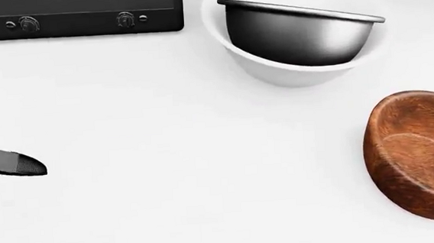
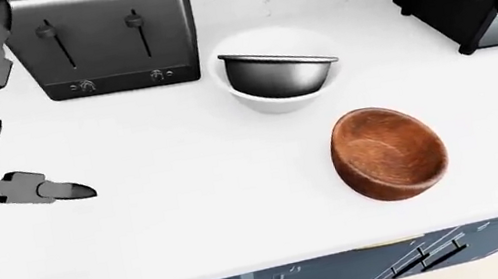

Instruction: Stack the bowls from largest to smallest.

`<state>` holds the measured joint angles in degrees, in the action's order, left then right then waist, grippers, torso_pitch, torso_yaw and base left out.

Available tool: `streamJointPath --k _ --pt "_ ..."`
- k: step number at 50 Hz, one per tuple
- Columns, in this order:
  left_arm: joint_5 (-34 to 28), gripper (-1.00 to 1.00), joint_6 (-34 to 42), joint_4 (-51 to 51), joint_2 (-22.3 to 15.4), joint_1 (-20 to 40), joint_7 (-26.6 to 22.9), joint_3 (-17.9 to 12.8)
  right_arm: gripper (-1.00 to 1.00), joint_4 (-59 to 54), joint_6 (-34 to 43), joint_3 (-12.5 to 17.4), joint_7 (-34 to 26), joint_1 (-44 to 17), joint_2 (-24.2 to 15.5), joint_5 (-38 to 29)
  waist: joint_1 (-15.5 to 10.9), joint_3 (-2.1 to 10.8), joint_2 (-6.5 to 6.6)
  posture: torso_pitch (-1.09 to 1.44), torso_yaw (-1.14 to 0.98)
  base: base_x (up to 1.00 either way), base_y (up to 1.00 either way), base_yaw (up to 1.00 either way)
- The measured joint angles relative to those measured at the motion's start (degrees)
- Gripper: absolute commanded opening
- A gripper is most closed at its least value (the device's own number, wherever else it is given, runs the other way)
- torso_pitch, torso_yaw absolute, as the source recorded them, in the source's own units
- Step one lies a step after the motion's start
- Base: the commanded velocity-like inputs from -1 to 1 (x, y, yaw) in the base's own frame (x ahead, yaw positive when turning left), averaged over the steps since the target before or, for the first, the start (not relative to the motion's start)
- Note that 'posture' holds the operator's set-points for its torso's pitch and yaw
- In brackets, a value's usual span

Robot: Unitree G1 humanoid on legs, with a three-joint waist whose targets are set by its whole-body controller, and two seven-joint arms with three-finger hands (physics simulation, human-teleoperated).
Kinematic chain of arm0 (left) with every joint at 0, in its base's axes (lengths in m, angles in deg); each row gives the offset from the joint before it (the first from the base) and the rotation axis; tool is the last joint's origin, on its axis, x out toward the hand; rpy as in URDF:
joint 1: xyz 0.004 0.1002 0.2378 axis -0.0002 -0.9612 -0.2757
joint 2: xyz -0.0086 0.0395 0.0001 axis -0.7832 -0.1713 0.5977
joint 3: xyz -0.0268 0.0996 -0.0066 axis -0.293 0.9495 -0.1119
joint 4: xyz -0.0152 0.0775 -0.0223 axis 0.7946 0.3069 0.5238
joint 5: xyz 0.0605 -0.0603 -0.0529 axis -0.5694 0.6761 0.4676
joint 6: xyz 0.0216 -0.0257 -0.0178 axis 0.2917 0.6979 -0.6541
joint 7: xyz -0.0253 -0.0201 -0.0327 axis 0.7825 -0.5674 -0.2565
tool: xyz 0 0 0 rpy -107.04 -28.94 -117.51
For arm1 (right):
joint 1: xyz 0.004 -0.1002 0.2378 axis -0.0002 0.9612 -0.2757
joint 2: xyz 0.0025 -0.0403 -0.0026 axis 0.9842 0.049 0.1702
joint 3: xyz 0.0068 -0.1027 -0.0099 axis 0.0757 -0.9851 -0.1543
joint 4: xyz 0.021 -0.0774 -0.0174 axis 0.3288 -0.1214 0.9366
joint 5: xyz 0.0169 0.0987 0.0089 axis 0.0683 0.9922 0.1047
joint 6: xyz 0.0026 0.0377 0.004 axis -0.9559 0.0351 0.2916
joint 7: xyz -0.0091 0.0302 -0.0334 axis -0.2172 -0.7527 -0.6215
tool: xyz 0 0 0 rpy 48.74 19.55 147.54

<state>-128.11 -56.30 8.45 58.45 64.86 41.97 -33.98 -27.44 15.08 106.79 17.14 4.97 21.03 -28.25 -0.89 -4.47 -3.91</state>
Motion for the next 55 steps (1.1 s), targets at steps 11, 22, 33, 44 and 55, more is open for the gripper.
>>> streamJointPath --k 11,22,33,44,55 --pt "7.8 1.0 4.0 -3.3 0.4 -2.7 -0.3 -1.0 1.0 1.0 2.0 1.3 -3.6 -1.5 0.5 -3.1 0.3 0.21 0.66 0.0 -0.04 0.0 0.0 0.0" --pt "7.4 1.0 4.8 -4.7 1.2 -3.7 -2.4 0.3 1.0 1.4 2.2 0.9 -2.8 -2.1 -0.2 -1.5 1.9 0.35 0.75 0.0 -0.1 0.0 0.0 0.0" --pt "6.6 1.0 5.0 -6.5 1.4 -4.5 -4.2 0.2 1.0 1.2 2.3 3.0 -1.2 -1.3 -1.6 2.2 4.0 0.49 1.18 0.0 -0.15 0.0 0.0 0.0" --pt "5.9 1.0 5.2 -8.0 1.7 -4.4 -5.9 0.5 1.0 0.3 2.4 6.1 -0.7 -0.2 -3.6 5.4 6.8 0.75 1.55 0.0 -0.21 0.0 0.0 0.0" --pt "6.3 1.0 4.7 -8.1 2.1 -5.2 -6.5 0.3 1.0 1.2 2.5 8.4 -1.9 1.4 -3.5 7.3 10.0 1.02 1.5 0.0 -0.26 0.0 0.0 0.0"
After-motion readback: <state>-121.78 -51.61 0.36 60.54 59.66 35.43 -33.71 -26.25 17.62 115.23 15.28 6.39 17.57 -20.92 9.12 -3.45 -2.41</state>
